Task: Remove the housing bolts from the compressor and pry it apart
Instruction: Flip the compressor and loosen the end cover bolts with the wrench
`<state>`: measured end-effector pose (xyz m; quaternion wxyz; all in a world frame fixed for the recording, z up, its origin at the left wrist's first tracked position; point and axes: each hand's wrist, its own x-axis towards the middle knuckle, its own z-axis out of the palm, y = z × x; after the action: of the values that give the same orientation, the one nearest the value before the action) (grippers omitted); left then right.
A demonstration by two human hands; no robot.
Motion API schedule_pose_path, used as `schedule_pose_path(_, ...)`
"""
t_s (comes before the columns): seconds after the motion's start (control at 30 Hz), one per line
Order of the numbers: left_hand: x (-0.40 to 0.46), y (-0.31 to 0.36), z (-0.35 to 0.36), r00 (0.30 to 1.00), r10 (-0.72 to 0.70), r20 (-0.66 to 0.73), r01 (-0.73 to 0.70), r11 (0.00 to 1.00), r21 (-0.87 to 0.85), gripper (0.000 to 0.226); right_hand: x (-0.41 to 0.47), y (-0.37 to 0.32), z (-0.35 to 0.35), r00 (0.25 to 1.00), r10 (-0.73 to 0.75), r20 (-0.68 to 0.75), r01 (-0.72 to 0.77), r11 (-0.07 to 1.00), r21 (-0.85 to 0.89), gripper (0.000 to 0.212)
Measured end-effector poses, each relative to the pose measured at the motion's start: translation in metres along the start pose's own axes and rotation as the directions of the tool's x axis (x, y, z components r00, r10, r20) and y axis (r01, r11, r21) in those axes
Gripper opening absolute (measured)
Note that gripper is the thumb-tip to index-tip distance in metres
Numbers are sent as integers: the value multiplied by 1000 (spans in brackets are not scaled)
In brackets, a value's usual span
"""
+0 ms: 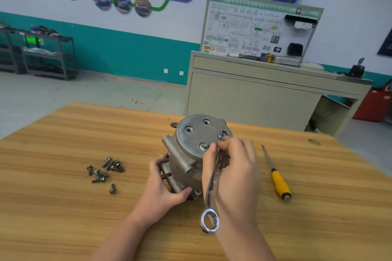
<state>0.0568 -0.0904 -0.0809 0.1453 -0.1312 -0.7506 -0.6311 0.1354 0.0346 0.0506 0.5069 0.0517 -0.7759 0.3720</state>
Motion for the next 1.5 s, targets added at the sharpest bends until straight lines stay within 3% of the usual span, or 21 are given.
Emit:
schedule_pose_path(0.13, -1, 5, 0, 1000, -7, 7, 8, 999, -47, 94, 8, -7, 4, 996, -7, 84, 14, 996, -89, 17)
schedule_pose_path(0.27, -2, 7, -1, 1000, 0, 2, 0, 999, -45, 93, 1, -1, 9, 999, -48, 17, 50, 990, -129, 16)
schedule_pose_path(0.33, -2, 5, -2, 1000, 1, 28, 0, 1000, -19, 91, -7, 9, 7, 998, -55, -27, 54, 998, -18, 15)
schedule_pose_path(0.4, -2, 2, -5, 999, 5, 40, -5, 1000, -13, 87, -11, 23, 0, 997, 60, -45, -48, 971, 233, 16)
schedule_pose_path(0.47, -1, 1, -8, 999, -5, 51, 6, 1000, -14, 85, -7, 38, -10, 952, 305, 40, -276, 786, 553, 13)
schedule_pose_path(0.53, 0, 1, -9, 998, -6, 59, 7, 1000, -16, 85, 6, 53, -19, 848, 480, 223, -459, 456, 762, 17)
schedule_pose_path(0.6, 0, 3, -7, 998, -13, 67, 14, 1000, -26, 87, 30, 65, -26, 724, 573, 384, -564, 170, 808, 18)
schedule_pose_path(0.63, 0, 4, -7, 998, -17, 68, 19, 999, -28, 88, 43, 70, -28, 668, 598, 443, -610, 99, 786, 15)
schedule_pose_path(0.73, 0, 5, -4, 998, -18, 67, 19, 999, -27, 88, 80, 80, -28, 530, 616, 583, -743, 6, 669, 14)
schedule_pose_path(0.83, -1, 5, -5, 997, -23, 70, 25, 999, -26, 90, 102, 83, -15, 461, 567, 682, -830, 3, 558, 25)
schedule_pose_path(0.9, -1, 5, -6, 997, -32, 72, 33, 999, -18, 91, 108, 80, -5, 503, 544, 672, -803, 7, 596, 28)
schedule_pose_path(1.0, 0, 5, -8, 997, -36, 68, 36, 999, 0, 91, 110, 74, -3, 651, 566, 505, -568, -79, 820, 29)
schedule_pose_path(1.03, 1, 4, -9, 997, -39, 69, 39, 999, 0, 90, 107, 73, -6, 699, 580, 419, -493, -34, 869, 30)
schedule_pose_path(1.1, 0, 3, -8, 996, -49, 71, 50, 999, -10, 90, 96, 72, -11, 786, 563, 255, -423, 189, 886, 37)
schedule_pose_path(1.17, 0, 4, -8, 996, -57, 68, 58, 998, -10, 92, 77, 73, -13, 874, 476, 100, -340, 450, 826, 43)
schedule_pose_path(1.23, 1, 5, -7, 996, -60, 66, 60, 998, -5, 94, 57, 71, -11, 940, 341, -33, -206, 640, 741, 41)
schedule_pose_path(1.4, 0, 4, -6, 998, -27, 54, 27, 1000, 16, 85, 30, 64, 2, 975, -14, -221, 132, 840, 527, 33)
schedule_pose_path(1.5, 0, 3, -7, 998, -23, 56, 23, 1000, 8, 82, 18, 60, 10, 954, -114, -277, 224, 885, 408, 29)
